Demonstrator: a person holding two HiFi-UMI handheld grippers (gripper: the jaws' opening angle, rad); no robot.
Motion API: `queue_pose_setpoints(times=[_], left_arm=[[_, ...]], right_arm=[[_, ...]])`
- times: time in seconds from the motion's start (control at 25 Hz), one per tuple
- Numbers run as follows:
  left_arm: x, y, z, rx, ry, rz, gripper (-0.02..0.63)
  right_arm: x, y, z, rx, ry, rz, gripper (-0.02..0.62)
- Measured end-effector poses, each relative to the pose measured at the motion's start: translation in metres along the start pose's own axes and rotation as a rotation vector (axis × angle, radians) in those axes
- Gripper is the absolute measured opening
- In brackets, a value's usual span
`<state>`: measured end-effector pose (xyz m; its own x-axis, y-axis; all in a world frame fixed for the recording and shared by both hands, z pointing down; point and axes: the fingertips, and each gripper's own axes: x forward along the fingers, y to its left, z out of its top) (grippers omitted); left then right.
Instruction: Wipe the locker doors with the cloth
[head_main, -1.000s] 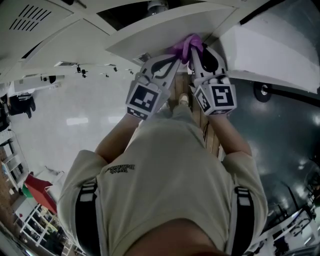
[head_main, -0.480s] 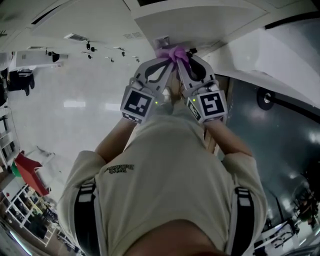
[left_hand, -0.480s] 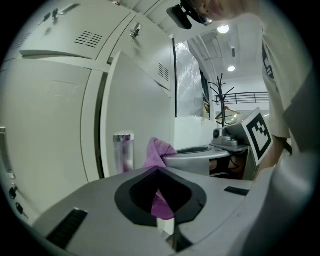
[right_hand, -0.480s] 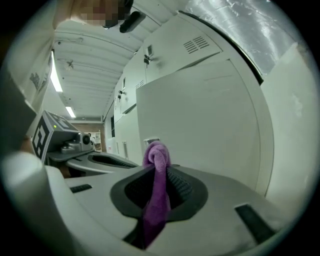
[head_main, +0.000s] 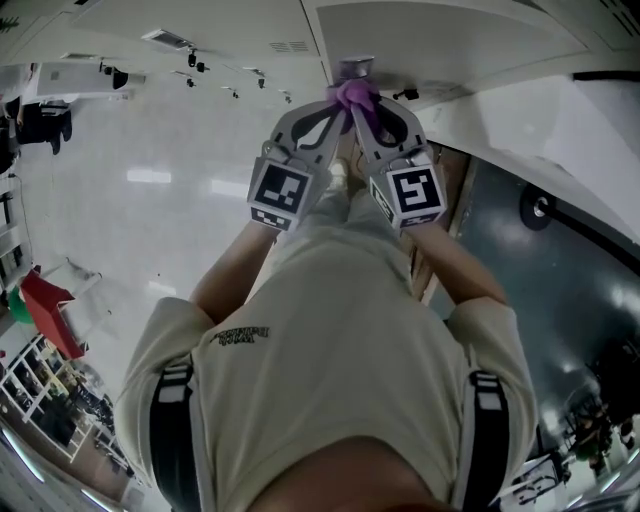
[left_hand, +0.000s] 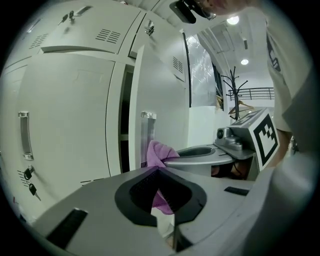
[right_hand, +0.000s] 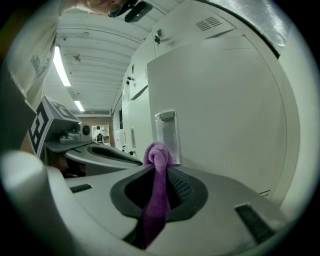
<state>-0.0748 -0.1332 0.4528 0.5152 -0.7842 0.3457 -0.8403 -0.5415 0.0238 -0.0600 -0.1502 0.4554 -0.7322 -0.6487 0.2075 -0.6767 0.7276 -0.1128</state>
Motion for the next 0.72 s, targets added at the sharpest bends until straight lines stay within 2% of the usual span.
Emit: queue_pose_setpoints(times=[0.24, 0.72], left_arm=[[0.016, 0.001, -0.010, 0.008, 0.009, -0.014, 0.000], [0.066, -0.040, -0.005, 0.035, 0.014, -0.151, 0.000]], right_arm=[[0.006, -0.025, -0.006, -0.003, -0.001, -0.057, 0.048], [-0.016, -0.085, -0.023, 0.044, 0.018, -0.221, 0.048]])
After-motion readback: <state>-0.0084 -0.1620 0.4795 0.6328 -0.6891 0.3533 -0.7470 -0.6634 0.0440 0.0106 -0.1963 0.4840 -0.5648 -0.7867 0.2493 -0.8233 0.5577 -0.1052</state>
